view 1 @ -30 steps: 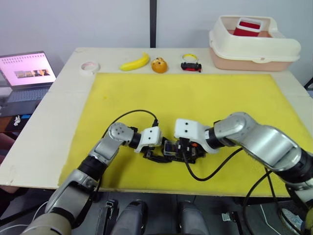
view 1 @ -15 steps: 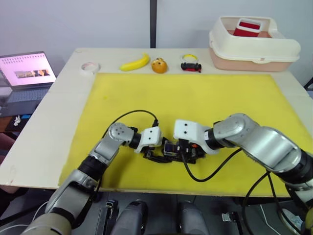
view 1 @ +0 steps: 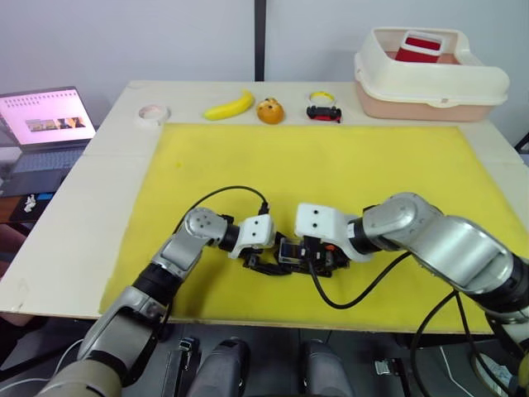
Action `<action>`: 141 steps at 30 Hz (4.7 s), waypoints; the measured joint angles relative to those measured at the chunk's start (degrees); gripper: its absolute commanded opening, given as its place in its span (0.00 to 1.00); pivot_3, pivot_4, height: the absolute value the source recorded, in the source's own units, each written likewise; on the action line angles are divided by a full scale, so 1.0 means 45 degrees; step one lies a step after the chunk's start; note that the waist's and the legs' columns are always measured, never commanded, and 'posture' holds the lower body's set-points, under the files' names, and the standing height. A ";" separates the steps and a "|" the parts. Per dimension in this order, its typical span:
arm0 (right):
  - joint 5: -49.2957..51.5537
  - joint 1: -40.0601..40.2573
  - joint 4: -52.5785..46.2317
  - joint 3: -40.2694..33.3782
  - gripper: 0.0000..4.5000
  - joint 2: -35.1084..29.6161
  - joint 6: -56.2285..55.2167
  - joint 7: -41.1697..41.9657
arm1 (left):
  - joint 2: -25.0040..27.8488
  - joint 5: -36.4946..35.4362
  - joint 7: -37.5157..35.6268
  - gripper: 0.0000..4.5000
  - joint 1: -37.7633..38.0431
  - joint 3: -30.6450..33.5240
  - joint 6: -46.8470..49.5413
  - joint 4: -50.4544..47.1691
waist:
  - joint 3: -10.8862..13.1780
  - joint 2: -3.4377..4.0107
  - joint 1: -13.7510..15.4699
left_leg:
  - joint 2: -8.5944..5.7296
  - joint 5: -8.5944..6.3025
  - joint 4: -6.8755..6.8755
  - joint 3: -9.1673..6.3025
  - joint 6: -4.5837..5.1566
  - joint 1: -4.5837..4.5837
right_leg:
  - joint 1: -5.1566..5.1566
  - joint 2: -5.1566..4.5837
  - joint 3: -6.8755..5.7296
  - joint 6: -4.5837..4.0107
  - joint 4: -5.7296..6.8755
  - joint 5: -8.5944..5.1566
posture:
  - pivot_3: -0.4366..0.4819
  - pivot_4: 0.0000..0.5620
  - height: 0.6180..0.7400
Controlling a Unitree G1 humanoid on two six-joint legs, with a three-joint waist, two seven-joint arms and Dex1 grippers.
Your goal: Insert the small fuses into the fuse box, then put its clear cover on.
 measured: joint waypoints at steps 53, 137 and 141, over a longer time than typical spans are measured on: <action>0.2223 0.3653 -0.0430 -0.5414 0.38 0.0341 -0.3207 0.0696 | -0.0085 0.0086 0.0015 0.56 0.0049 0.0046 0.0012 -0.0040 | 0.0002 0.0003 -0.0007 | 0.0003 -0.0013 -0.0004 -0.0048 0.0022 0.0030 | 0.0104 0.0002 -0.0053 0.0016 -0.0108 0.0014 | 0.48 0.27 1.00; 0.1101 0.8470 0.1194 -1.0295 0.06 -0.3908 -0.7601 0.2781 | 0.3656 -0.1868 -0.0741 1.00 0.1381 0.2446 0.3808 -0.2858 | 0.0012 0.0019 -0.0019 | 0.0018 -0.0034 -0.0044 -0.0048 0.0048 0.0025 | 0.0104 0.0008 -0.0054 0.0028 -0.0162 0.0011 | 0.48 0.27 1.00; 0.0824 0.9572 0.1660 -1.1648 0.39 -0.4379 -0.7959 0.3713 | 0.5679 -0.3866 -0.1565 1.00 0.1409 0.4188 0.6364 -0.4271 | 0.0063 0.0046 -0.0025 | 0.0015 -0.0034 -0.0042 -0.0044 0.0049 0.0019 | 0.0098 0.0005 -0.0054 0.0028 -0.0160 0.0011 | 0.48 0.27 1.00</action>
